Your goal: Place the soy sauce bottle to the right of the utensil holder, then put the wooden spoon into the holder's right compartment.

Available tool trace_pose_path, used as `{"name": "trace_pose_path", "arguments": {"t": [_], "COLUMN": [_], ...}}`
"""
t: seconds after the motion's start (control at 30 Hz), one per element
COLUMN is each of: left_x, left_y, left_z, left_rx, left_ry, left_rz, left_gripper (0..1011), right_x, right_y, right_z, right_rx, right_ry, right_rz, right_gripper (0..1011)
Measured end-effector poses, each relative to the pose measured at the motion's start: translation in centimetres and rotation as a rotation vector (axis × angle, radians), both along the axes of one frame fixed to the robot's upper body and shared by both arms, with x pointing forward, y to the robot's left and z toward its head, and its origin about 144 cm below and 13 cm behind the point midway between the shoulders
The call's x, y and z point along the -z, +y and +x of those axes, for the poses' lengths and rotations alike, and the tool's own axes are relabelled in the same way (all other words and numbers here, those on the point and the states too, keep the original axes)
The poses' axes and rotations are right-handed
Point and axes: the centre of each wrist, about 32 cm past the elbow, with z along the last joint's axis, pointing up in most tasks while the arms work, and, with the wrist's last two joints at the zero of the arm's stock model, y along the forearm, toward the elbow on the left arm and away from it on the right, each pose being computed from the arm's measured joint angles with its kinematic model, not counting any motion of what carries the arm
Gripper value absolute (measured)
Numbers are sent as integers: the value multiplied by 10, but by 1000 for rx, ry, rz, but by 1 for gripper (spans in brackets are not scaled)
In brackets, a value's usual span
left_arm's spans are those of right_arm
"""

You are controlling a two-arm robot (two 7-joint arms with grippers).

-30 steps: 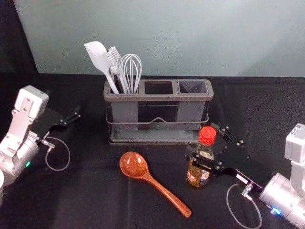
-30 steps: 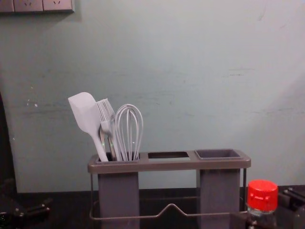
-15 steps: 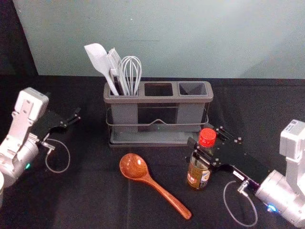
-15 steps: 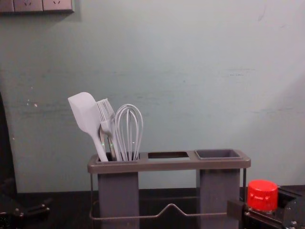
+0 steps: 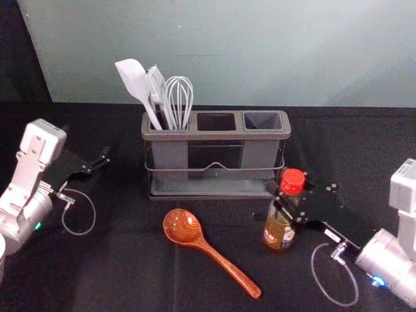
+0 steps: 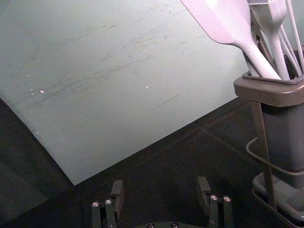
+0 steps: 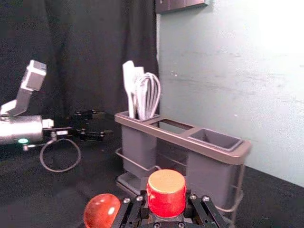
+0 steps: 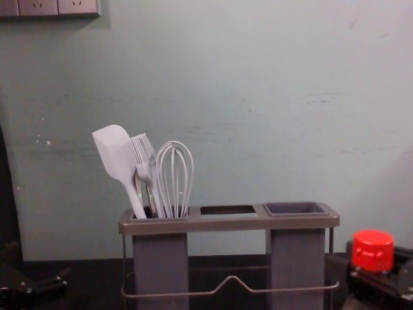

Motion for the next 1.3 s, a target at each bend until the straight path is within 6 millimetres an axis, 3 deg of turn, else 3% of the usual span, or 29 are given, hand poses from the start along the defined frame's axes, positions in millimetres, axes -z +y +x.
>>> {"name": "trace_pose_path", "arguments": {"t": [0.3,0.53,1.07,1.3], "left_x": [0,0,0,0], "left_y": [0,0,0,0], "left_z": [0,0,0,0], "left_rx": [0,0,0,0], "left_ry": [0,0,0,0], "left_rz": [0,0,0,0], "left_gripper": [1005,1005,1005,1005], "right_x": [-6,-9,-13,-11], "right_y": [-20,-34,-37,-33], "right_z": [11,31,72,82], "right_rx": [84,167,237,231], "right_ry": [-5,-3,-1,6], "right_rz": [-17,-19,-3,15], "right_gripper": [369,369,367,369]}}
